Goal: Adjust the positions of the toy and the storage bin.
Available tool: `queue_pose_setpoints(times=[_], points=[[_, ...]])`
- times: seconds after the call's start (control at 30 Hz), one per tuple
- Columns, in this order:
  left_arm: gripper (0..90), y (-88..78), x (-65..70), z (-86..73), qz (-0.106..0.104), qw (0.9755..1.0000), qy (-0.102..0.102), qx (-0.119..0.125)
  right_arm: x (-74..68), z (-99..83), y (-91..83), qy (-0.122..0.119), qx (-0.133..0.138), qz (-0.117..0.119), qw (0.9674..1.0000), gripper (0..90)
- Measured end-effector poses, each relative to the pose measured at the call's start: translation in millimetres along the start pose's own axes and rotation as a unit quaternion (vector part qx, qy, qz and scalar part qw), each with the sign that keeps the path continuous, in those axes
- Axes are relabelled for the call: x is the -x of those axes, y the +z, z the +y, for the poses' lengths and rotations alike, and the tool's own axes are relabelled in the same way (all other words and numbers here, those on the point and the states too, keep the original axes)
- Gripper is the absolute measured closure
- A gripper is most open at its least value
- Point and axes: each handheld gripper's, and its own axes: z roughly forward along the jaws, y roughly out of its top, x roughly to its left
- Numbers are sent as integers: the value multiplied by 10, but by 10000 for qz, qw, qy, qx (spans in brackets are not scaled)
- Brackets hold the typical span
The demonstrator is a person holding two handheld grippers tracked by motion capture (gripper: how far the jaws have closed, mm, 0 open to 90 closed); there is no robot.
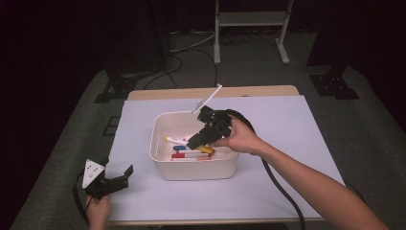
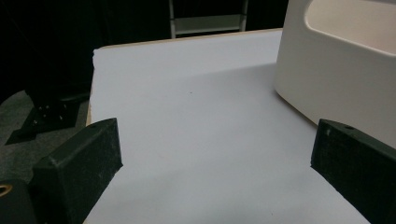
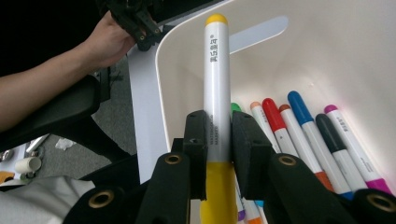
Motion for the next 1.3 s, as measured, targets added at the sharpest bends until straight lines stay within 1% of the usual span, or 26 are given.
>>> queue_pose_setpoints(times=[0.07, 0.1, 0.13, 0.17, 0.2, 0.33, 0.37, 0.4, 0.47, 0.5, 0.6, 0.63, 0.67, 0.8, 1.03, 1.13, 1.3], points=[[5, -1, 0, -1, -4, 10000, 9, 16, 16, 2, 57, -40, -62, 33, 10000, 760], [5, -1, 0, -1, -4, 10000, 9, 16, 16, 2, 57, -40, -62, 33, 10000, 760], [6, -1, -2, -2, -8, 10000, 0, 24, 25, 3, 111, -76, -136, 84, 9998, 760], [5, -1, -2, -2, -8, 10000, 0, 24, 25, 3, 111, -76, -136, 84, 9998, 760], [5, -1, -4, -2, -9, 10000, -16, 31, 35, 5, 157, -106, -202, 97, 9997, 760], [5, -1, -4, -2, -13, 10000, -18, 36, 50, 3, 240, -140, -341, 88, 9993, 760], [5, -1, -4, -2, -13, 10000, -18, 36, 50, 3, 240, -140, -341, 88, 9993, 760], [5, -2, -6, -2, -15, 10000, -26, 34, 57, 0, 288, -143, -401, 80, 9991, 759], [5, -2, -6, -3, -19, 10000, -33, 40, 68, -1, 322, -178, -453, 78, 9988, 759], [5, -2, -6, -3, -19, 10000, -33, 40, 68, -1, 322, -178, -453, 78, 9988, 759], [5, -3, -9, -3, -21, 10000, -32, 37, 84, -1, 411, -190, -566, 85, 9982, 759], [5, -3, -9, -3, -21, 10000, -32, 37, 84, -1, 411, -190, -566, 85, 9982, 759], [5, -4, -10, -3, -22, 10000, -37, 44, 94, -4, 451, -200, -648, 100, 9976, 759], [5, -8, -17, -2, -25, 10000, -36, 24, 122, -7, 531, -177, -776, 130, 9967, 758], [5, -7, -18, -4, -30, 10000, -67, 48, 174, -31, 620, -198, -928, 158, 9954, 758], [5, -6, -20, -3, -28, 10000, -68, 40, 173, -38, 646, -171, -1017, 179, 9945, 757], [5, -7, -18, -3, -28, 10000, -61, 45, 187, -49, 690, -208, -1099, 171, 9936, 757]])
